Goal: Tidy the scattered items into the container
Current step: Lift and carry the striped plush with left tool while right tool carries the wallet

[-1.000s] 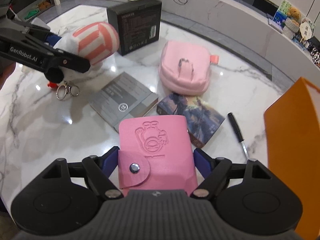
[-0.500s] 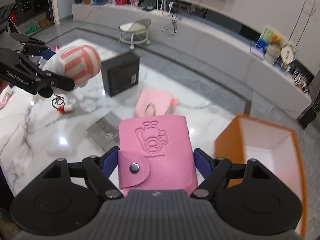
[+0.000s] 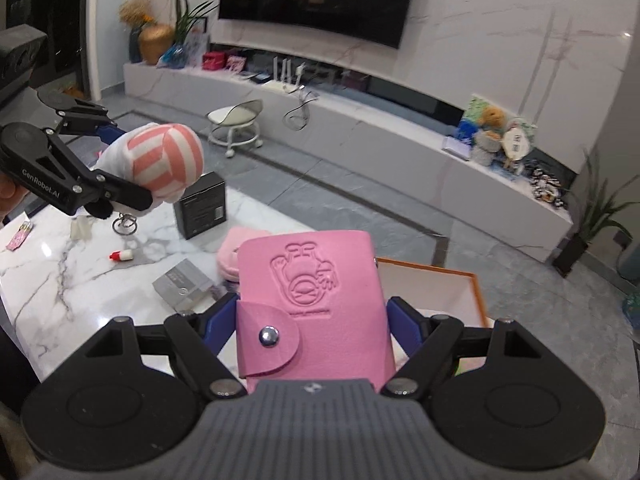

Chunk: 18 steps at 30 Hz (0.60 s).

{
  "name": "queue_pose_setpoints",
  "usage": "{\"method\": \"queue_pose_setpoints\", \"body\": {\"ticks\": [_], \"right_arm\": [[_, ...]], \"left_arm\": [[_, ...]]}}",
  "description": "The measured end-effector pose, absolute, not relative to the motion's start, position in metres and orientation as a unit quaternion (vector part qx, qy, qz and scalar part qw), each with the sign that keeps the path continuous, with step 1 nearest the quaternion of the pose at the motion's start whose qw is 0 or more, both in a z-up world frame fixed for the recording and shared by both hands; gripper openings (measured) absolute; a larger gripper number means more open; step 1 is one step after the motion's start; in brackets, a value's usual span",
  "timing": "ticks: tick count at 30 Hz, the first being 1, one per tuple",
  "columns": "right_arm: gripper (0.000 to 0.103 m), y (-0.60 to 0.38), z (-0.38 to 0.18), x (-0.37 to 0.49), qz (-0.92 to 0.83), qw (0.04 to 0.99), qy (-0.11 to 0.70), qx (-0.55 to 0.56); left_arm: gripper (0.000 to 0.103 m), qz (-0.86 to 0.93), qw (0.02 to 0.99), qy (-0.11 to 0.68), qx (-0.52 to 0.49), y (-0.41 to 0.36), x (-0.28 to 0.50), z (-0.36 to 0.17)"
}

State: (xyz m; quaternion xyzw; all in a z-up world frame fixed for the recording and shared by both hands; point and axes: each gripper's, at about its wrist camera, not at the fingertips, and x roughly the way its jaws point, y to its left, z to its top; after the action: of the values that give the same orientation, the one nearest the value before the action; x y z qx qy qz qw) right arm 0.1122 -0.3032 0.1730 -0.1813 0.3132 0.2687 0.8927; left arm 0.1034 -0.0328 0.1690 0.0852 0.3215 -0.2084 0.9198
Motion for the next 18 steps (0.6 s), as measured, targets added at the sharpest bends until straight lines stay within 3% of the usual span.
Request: {"method": "queue_pose_setpoints", "body": {"ticks": [18], "right_arm": [[0.081,-0.414,0.174,0.084,0.218,0.907,0.323,-0.162]], "left_arm": [[0.092,-0.311,0.892,0.306,0.118,-0.148,0.132,0.162]]}}
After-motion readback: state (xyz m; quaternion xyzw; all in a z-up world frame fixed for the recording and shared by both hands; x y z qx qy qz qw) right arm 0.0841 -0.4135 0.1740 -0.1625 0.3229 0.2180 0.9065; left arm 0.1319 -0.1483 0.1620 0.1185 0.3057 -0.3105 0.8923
